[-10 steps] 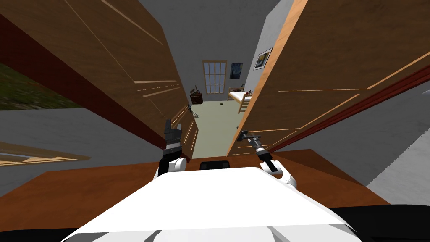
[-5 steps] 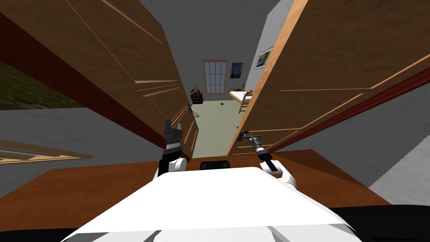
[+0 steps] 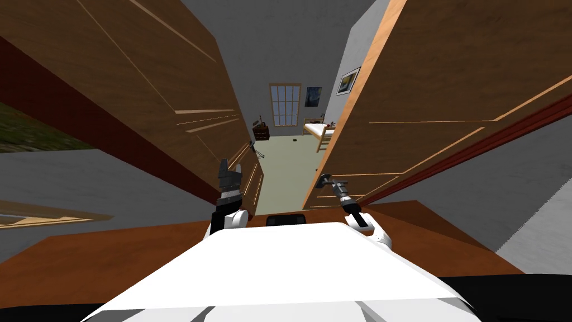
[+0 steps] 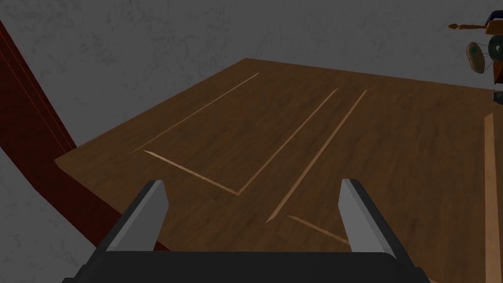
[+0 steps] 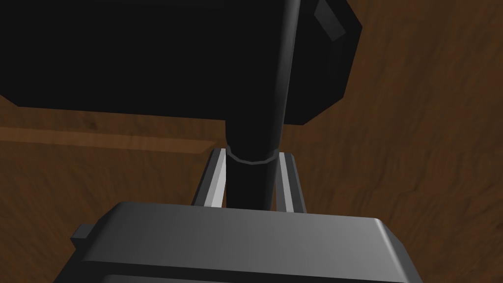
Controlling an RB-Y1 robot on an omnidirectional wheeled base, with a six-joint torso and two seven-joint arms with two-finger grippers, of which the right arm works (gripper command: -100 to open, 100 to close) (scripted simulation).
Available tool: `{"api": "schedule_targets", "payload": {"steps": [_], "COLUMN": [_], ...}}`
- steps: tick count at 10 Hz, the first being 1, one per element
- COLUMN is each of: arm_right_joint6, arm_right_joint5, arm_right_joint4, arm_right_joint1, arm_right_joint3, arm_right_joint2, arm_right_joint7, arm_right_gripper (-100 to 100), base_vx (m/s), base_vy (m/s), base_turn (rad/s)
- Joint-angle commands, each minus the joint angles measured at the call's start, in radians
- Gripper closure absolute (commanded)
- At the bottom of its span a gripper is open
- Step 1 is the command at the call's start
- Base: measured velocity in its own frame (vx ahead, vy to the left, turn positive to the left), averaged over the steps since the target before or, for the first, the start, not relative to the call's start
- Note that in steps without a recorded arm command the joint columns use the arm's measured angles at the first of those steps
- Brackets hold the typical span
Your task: Push the door open
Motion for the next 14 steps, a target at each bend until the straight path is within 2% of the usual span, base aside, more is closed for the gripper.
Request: {"api": "schedule_targets", "payload": {"steps": [1, 8, 11, 14], "arm_right_joint6": [0.014, 0.068, 0.084, 0.111], "arm_right_joint5": [-0.013, -0.057, -0.070, -0.091], "arm_right_joint4": [0.006, 0.084, 0.108, 0.146], "arm_right_joint1": [-0.026, -0.113, -0.139, -0.182], "arm_right_joint3": [-0.028, -0.103, -0.126, -0.163], "arm_right_joint2": [-0.001, 0.028, 0.037, 0.052], "arm_right_joint7": [0.017, 0.098, 0.122, 0.162], "arm_right_gripper": [100, 100, 100, 100], "base_vx": [0.209, 0.160, 0.119, 0.142], "base_vy": [0.069, 0.046, 0.040, 0.052], "base_turn": [-0.036, -0.038, -0.025, -0.059]}}
